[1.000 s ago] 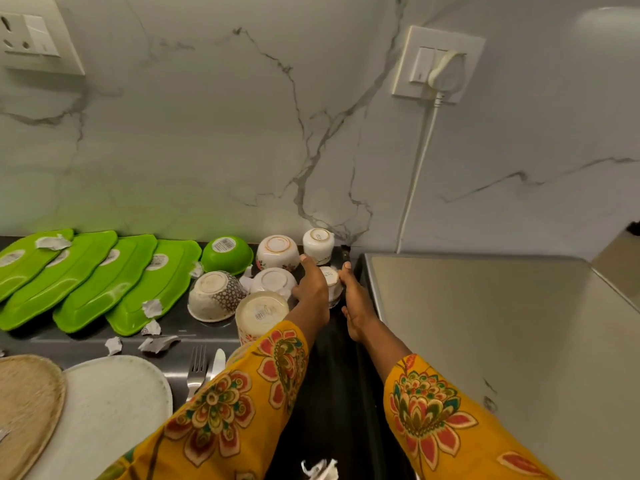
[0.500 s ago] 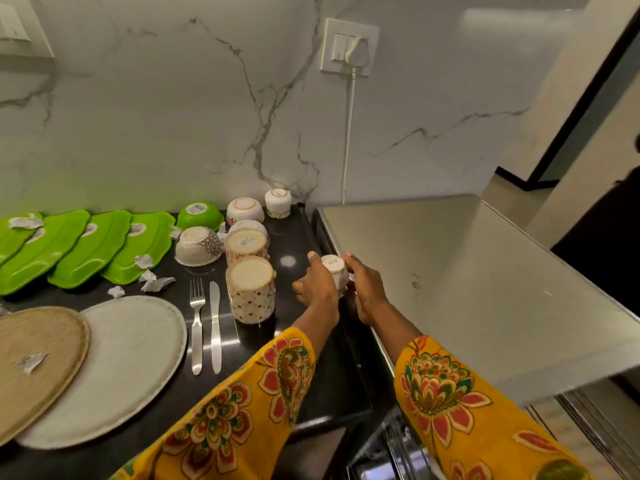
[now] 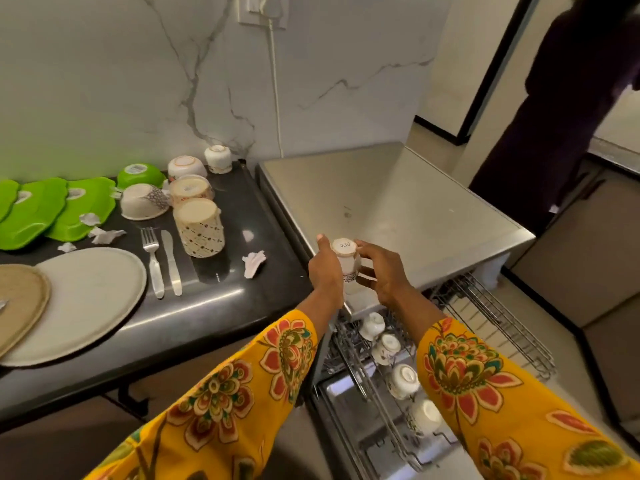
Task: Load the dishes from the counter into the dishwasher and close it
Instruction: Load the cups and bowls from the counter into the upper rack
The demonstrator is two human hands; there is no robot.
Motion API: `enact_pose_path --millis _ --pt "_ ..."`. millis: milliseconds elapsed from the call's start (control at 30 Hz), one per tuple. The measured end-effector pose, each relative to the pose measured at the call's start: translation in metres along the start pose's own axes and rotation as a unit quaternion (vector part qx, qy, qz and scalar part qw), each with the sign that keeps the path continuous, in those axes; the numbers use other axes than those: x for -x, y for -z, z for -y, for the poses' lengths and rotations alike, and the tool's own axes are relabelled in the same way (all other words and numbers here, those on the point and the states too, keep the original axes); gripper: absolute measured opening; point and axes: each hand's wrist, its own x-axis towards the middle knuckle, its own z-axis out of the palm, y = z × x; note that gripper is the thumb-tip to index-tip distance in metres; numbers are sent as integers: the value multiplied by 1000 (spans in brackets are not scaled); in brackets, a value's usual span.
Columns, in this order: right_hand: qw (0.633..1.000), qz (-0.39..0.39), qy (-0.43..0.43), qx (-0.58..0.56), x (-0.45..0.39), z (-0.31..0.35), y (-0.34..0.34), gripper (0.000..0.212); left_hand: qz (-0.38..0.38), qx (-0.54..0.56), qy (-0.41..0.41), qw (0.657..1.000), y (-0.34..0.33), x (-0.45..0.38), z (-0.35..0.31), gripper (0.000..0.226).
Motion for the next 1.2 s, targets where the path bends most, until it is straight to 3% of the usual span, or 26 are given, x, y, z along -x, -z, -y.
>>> enact_pose_path --millis 367,533,633,900,1067,1200 --pt "996 -76 -47 -11 0 -26 150 23 35 -103 -60 992 -90 59 103 40" --pt "990 -104 -91 -6 -4 -51 210 19 83 -125 33 988 -126 53 159 43" --pt "986 -114 -120 -28 -17 -72 235 20 119 -141 78 980 -143 39 190 57" --pt "970 -110 -210 -43 -63 -137 276 21 98 -157 186 965 -159 -13 272 79" --pt "969 -79 -235 -16 -98 -165 289 17 78 -148 209 964 -169 -27 281 44" --pt "965 -68 -249 41 -125 -188 295 14 54 -156 223 961 -175 -48 308 51"
